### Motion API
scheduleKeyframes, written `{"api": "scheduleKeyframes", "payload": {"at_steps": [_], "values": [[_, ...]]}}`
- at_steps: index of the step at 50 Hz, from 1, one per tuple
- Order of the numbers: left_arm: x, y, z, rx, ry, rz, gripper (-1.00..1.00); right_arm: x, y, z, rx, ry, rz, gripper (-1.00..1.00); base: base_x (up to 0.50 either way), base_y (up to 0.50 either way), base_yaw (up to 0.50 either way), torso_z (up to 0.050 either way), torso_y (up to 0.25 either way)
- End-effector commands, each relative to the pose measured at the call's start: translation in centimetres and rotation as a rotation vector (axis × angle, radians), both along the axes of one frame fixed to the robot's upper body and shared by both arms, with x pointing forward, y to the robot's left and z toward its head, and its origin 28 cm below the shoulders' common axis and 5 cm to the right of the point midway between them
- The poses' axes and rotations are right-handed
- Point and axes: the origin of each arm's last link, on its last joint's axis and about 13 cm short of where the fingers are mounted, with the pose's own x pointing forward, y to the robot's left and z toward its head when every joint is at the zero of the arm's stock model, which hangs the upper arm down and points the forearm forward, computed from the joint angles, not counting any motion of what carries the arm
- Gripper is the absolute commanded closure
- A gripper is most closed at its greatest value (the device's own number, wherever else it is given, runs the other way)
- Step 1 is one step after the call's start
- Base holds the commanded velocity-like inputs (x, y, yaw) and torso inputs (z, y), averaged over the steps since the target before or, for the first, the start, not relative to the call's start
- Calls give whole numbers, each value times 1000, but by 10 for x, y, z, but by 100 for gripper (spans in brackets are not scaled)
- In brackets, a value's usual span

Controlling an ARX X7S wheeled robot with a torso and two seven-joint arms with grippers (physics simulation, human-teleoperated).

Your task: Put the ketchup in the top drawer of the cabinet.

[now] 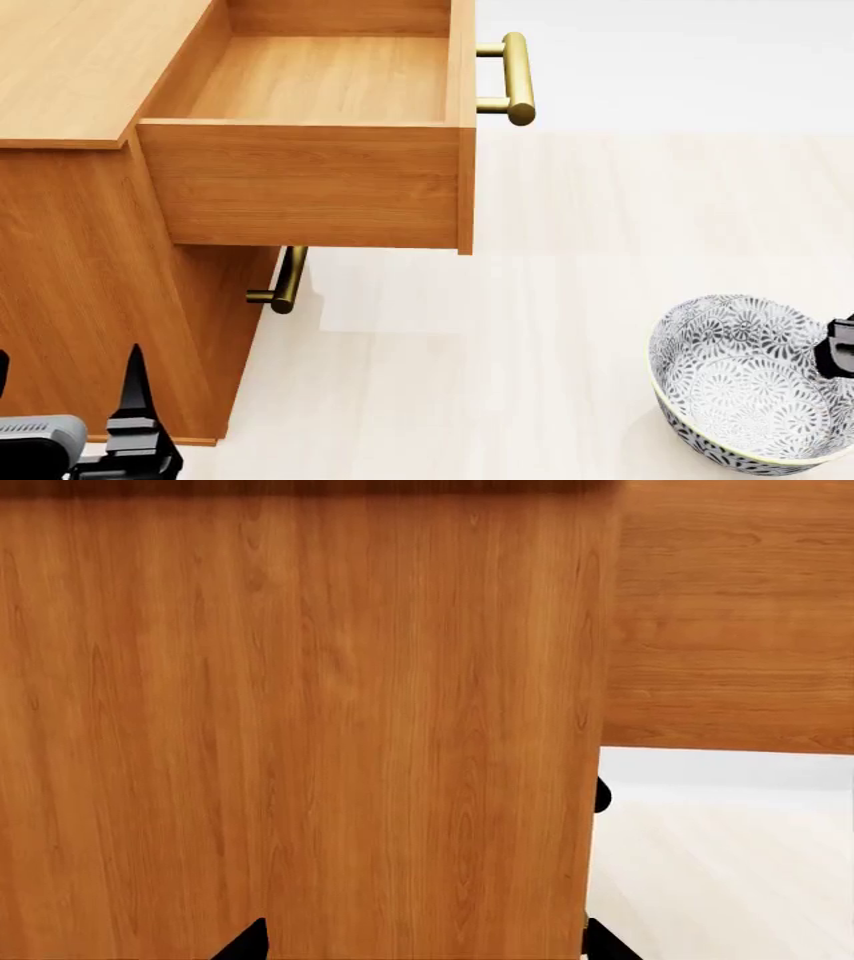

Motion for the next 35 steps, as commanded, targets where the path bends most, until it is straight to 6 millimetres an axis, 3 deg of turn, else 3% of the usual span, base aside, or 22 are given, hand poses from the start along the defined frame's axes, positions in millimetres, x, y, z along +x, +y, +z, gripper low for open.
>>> {"api": "scheduleKeyframes", "payload": {"at_steps": [1,21,35], "values": [[1,0,-1,-4,0,-1,-100,8,4,24,-41,-59,18,100,0,0,0,0,0],[3,0,-2,-17,5,-10,-100,40,18,58,-58,-139,89,100,0,0,0,0,0],[2,0,-2,-18,3,-6,-100,78,25,69,-44,-143,140,100,0,0,0,0,0]]}}
